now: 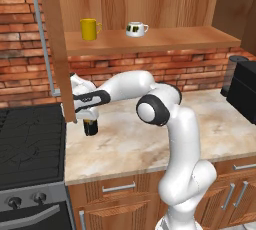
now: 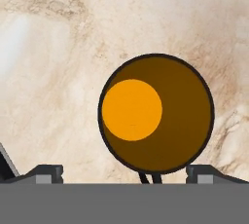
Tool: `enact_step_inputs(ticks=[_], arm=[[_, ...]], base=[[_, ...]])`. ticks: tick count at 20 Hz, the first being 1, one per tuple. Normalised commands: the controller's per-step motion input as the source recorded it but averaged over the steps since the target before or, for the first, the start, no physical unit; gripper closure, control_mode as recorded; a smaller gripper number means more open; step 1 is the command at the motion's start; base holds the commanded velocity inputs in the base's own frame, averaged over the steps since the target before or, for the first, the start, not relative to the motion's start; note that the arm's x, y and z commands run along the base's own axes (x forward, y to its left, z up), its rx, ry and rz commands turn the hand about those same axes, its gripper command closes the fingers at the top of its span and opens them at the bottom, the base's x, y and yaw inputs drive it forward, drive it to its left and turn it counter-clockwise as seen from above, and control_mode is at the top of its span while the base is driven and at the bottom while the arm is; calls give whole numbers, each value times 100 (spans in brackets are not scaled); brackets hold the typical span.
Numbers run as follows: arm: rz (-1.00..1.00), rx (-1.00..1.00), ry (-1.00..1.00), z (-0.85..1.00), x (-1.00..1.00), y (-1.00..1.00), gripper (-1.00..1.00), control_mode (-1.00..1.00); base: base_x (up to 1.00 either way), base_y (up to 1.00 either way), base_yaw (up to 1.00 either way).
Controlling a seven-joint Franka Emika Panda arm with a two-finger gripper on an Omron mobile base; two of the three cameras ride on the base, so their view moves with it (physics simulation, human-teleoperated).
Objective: Pick the mug on the counter and place it in the cabinet with the handle facing the right, like the mugs already inside.
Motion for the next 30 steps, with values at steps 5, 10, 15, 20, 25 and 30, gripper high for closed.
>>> enact_step_inputs(ticks=[5,10,15,20,25,30], arm=[[-2,0,0,1,0,0,-100,-100],[-2,0,-1,9,0,0,-100,-100],[0,0,-1,9,0,5,-100,-100],[-1,0,0,0,-6,1,-100,-100],[-1,0,0,0,-15,-4,-100,-100],[-1,0,0,1,-10,-18,-100,-100]], base=[[0,0,0],[0,0,0],[0,0,0],[0,0,0],[0,0,0],[0,0,0]])
